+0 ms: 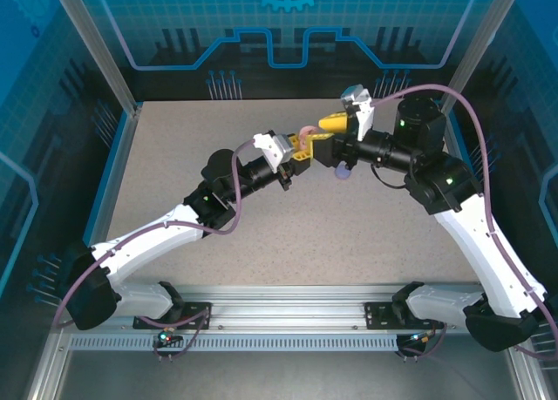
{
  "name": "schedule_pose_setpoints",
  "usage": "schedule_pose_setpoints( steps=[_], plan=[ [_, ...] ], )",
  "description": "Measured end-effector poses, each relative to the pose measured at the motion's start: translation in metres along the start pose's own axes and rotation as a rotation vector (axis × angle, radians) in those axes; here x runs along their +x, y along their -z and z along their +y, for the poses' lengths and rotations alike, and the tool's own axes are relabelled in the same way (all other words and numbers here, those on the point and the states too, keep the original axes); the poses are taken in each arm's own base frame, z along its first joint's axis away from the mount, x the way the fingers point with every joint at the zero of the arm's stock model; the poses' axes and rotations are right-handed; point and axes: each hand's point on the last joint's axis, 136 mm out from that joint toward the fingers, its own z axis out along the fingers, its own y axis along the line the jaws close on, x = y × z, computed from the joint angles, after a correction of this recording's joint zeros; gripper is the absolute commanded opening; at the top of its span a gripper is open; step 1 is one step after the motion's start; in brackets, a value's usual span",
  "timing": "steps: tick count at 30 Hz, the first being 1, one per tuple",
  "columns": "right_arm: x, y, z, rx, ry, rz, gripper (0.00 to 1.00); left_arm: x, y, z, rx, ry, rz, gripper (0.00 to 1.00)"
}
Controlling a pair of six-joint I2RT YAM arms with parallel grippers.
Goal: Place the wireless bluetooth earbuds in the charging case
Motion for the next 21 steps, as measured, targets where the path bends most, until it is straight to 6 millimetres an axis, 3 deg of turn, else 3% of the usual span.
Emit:
schedule_pose_setpoints(
  steps=[5, 9, 12, 16, 21],
  plan=[
    [-0.022, 0.006, 0.002, 0.014, -0.03, -0.032, 0.62, -0.002, 0.0, 0.001, -0.005, 0.009, -0.009, 0.0],
    [-0.032, -0.006, -0.021, 0.081, -0.088, -0.008, 0.61, -0.002, 0.0, 0.001, -0.005, 0.008, -0.011, 0.0],
    [-0.021, -0.028, -0.047, 0.141, -0.151, 0.064, 0.61, 0.001, 0.001, 0.0, -0.005, 0.01, -0.005, 0.0],
    [0.009, -0.058, -0.077, 0.204, -0.229, 0.187, 0.6, 0.009, 0.002, -0.001, -0.004, 0.014, 0.011, 0.0],
    [0.038, -0.076, -0.095, 0.245, -0.285, 0.291, 0.59, 0.02, 0.003, -0.001, -0.005, 0.021, 0.038, 0.0]
  ],
)
